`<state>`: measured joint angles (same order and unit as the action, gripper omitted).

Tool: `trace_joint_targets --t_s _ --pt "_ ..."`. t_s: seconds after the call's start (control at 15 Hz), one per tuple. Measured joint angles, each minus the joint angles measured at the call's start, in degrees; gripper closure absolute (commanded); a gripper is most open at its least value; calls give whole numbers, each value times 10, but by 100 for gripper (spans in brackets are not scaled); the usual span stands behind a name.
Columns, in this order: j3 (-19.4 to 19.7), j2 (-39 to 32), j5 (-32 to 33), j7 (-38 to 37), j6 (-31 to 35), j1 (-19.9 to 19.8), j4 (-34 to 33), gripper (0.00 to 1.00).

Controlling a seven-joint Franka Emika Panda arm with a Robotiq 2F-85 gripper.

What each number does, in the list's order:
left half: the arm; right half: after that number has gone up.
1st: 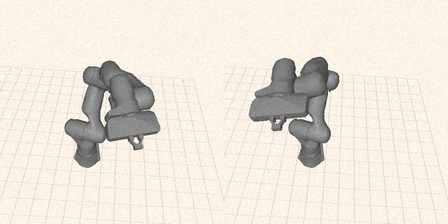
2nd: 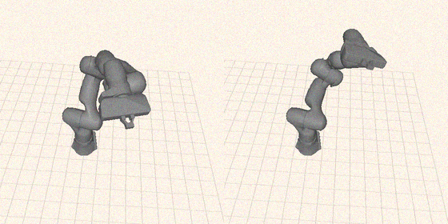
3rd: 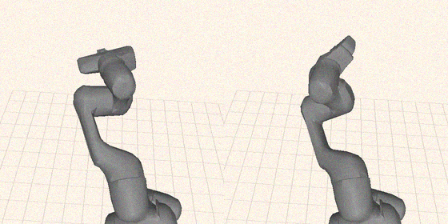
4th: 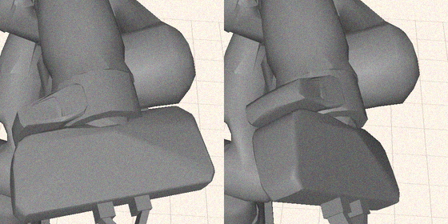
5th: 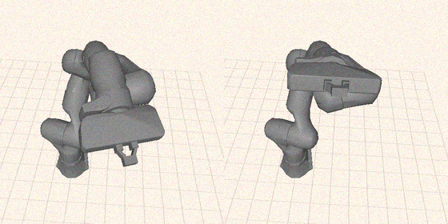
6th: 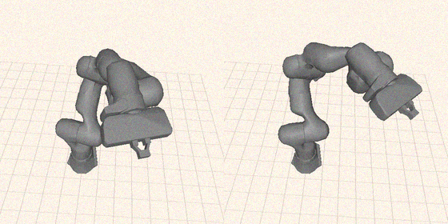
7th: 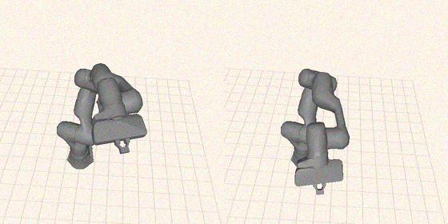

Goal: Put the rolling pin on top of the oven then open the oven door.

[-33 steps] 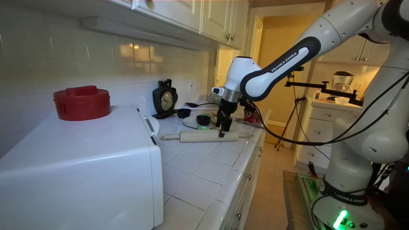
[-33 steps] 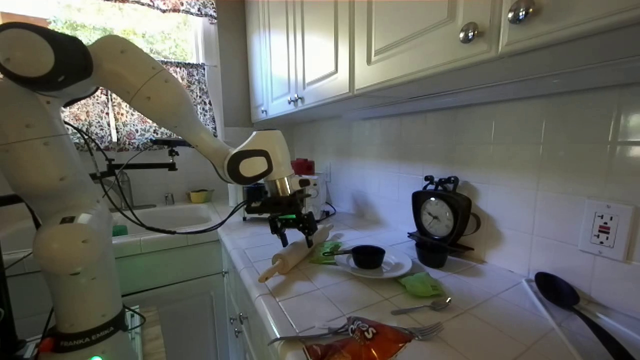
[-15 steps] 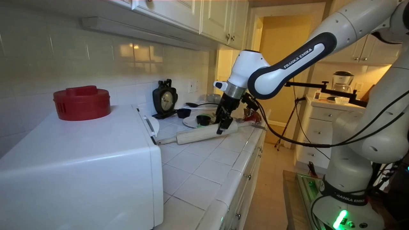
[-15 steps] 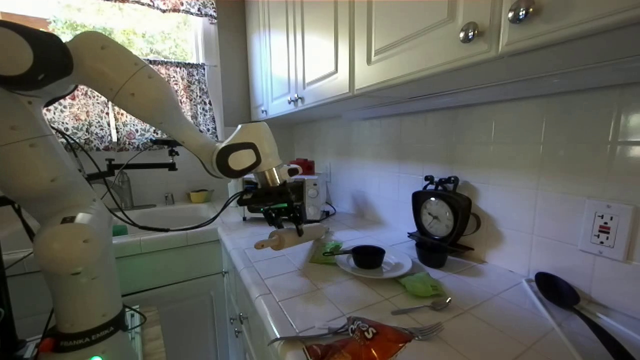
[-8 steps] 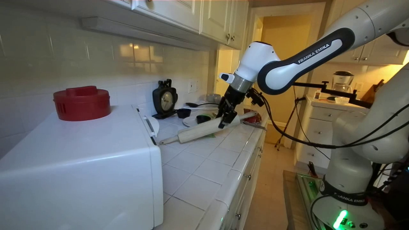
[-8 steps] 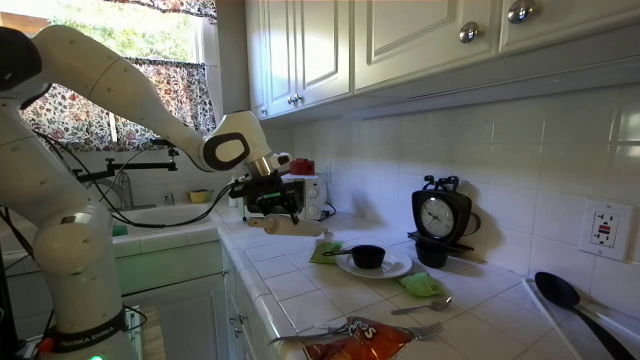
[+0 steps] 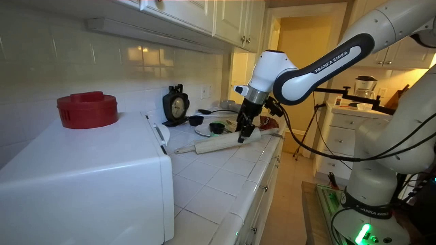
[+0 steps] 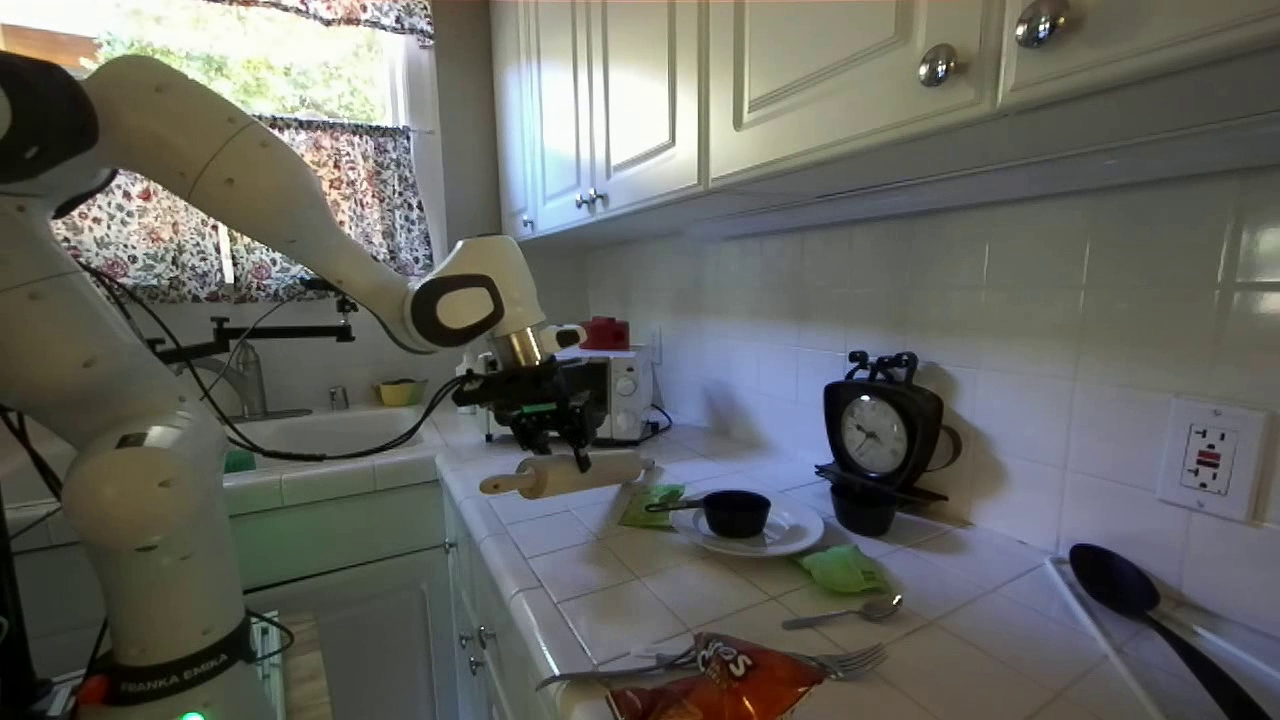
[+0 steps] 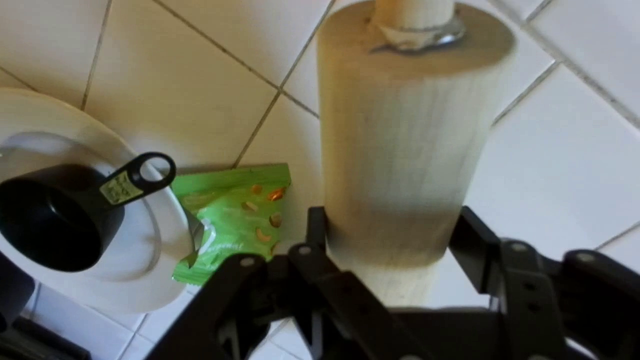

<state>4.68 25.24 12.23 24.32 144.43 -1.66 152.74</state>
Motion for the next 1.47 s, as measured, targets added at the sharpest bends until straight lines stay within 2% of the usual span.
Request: trace_joint_targets --t_s 0.27,0.8,0.93,1.2,1.47 --pt "-6 -22 13 -26 -44 -9 -6 61" --pt "-7 -75 14 -52 -65 -12 -37 61" --pt "-7 -84 14 -56 -72 -12 -47 15" --pt "-7 -95 14 -60 -79 -12 -61 0" --pt "-8 -102 14 -64 -79 -12 -74 0"
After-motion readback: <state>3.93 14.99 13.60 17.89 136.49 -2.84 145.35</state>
